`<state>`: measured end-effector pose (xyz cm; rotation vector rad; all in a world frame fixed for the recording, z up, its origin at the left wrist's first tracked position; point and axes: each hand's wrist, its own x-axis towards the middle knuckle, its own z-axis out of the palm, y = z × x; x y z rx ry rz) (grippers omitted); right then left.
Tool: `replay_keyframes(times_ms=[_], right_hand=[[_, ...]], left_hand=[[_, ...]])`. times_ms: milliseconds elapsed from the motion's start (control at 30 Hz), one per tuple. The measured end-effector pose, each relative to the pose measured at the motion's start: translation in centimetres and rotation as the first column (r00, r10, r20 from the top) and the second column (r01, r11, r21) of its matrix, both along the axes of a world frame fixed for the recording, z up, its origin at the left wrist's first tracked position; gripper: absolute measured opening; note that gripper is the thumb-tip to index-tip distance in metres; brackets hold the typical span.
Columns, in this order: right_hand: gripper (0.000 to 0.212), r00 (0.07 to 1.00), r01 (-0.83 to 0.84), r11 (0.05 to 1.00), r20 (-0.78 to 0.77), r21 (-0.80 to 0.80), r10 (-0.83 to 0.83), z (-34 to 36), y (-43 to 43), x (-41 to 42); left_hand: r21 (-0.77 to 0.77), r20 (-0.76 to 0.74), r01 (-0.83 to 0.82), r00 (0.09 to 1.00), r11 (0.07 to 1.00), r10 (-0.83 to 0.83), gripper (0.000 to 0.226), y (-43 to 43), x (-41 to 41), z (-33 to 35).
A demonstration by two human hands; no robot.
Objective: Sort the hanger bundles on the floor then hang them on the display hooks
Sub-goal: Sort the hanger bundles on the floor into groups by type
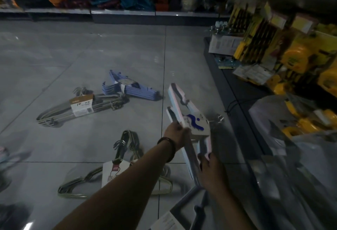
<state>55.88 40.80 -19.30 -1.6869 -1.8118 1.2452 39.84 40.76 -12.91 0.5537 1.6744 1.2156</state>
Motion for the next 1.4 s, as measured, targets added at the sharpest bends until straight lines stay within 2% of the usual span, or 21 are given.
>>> replay_keyframes(times_ms=[67, 133, 167, 233, 400, 500, 667, 767, 867, 900, 933, 967, 1033, 1100, 1167, 1200, 1300, 1367, 1400], right_hand=[[0.013, 0.997, 0.064, 0.997, 0.042, 0.043, -0.065, -1.1, 0.7, -0.6], [0.014, 0.990, 0.139, 0.990, -0.004, 0.005, -0.139, -2.2, 1.4, -1.2], [0.017, 0.979, 0.191, 0.981, -0.065, -0.038, -0.193, -2.8, 1.5, -1.5], [0.026, 0.964, 0.247, 0.964, -0.079, -0.096, -0.254, -3.5, 1.5, -2.2], [0.021, 0.981, 0.079, 0.994, 0.170, 0.079, -0.092, -3.9, 2.6, -2.7], [0.022, 0.959, 0.003, 0.997, 0.284, 0.075, -0.024, -4.4, 4.0, -2.5], [0.025, 0.974, -0.044, 0.998, 0.220, -0.034, 0.051, -5.5, 4.8, -2.0], [0.037, 0.963, -0.117, 0.993, 0.243, -0.011, 0.116, -4.9, 4.7, -1.4], [0.045, 0.970, -0.024, 0.995, 0.243, 0.100, -0.001, -3.4, 3.2, -0.5], [0.046, 0.964, 0.009, 0.985, 0.260, 0.173, -0.055, -2.9, 2.3, -0.2], [0.044, 0.960, 0.027, 0.968, 0.265, 0.248, -0.095, -2.4, 1.0, 0.2], [0.041, 0.961, 0.037, 0.948, 0.248, 0.317, -0.120, -2.3, -0.5, 0.7], [0.031, 0.975, 0.027, 0.921, 0.194, 0.389, -0.110, -1.9, -3.7, 2.1], [0.017, 0.980, -0.036, 0.928, 0.197, 0.371, -0.041, -2.2, -6.4, 3.6], [0.011, 0.958, -0.110, 0.957, 0.286, 0.267, 0.030, -2.9, -8.2, 4.6], [0.014, 0.946, -0.117, 0.980, 0.317, 0.162, 0.061, -3.2, -8.9, 4.7], [0.055, 0.959, -0.105, 0.979, 0.242, -0.176, 0.146, -4.2, -11.3, 4.2], [0.071, 0.962, -0.131, 0.971, 0.212, -0.201, 0.174, -4.7, -12.6, 3.9], [0.074, 0.959, -0.145, 0.971, 0.215, -0.190, 0.185, -4.9, -12.9, 3.9]], left_hand=[[-0.089, -0.181, 0.122, 0.974, 0.989, -0.136, 0.031, 0.3, 1.5, -1.3], [-0.200, -0.267, 0.186, 0.935, 0.962, -0.236, 0.038, 0.0, 3.0, -3.0], [-0.234, -0.244, 0.197, 0.936, 0.952, -0.254, 0.041, -0.3, 3.5, -3.9], [-0.235, -0.198, 0.201, 0.948, 0.951, -0.250, 0.043, -1.0, 4.0, -5.1], [-0.282, -0.251, 0.214, 0.924, 0.935, -0.287, 0.038, -1.3, 4.4, -6.7], [-0.334, -0.261, 0.226, 0.911, 0.915, -0.320, 0.036, -0.9, 4.5, -7.0], [-0.349, -0.278, 0.207, 0.909, 0.914, -0.312, 0.032, -1.6, 5.0, -7.1], [-0.340, -0.211, 0.187, 0.940, 0.922, -0.268, 0.035, -3.0, 5.0, -6.5], [-0.282, -0.033, 0.173, 0.981, 0.944, -0.190, 0.034, -5.8, 3.6, -5.5], [-0.256, -0.027, 0.175, 0.982, 0.951, -0.188, 0.031, -7.1, 3.3, -5.3], [-0.240, -0.101, 0.175, 0.974, 0.955, -0.204, 0.028, -8.6, 3.1, -5.0], [-0.237, -0.225, 0.168, 0.948, 0.957, -0.223, 0.025, -10.4, 3.0, -5.2], [-0.259, -0.486, 0.140, 0.836, 0.956, -0.254, 0.021, -14.7, 3.2, -5.4], [-0.325, -0.625, 0.139, 0.710, 0.935, -0.323, 0.024, -18.8, 3.6, -6.3], [-0.441, -0.667, 0.149, 0.606, 0.885, -0.434, 0.032, -22.3, 4.2, -7.6], [-0.508, -0.644, 0.144, 0.591, 0.850, -0.485, 0.035, -23.6, 4.4, -8.2], [-0.717, -0.532, 0.167, 0.497, 0.677, -0.686, 0.037, -25.9, 5.2, -10.3], [-0.735, -0.550, 0.124, 0.465, 0.666, -0.694, 0.033, -26.3, 5.4, -10.6], [-0.738, -0.547, 0.108, 0.482, 0.666, -0.684, 0.033, -26.2, 5.3, -10.4]])
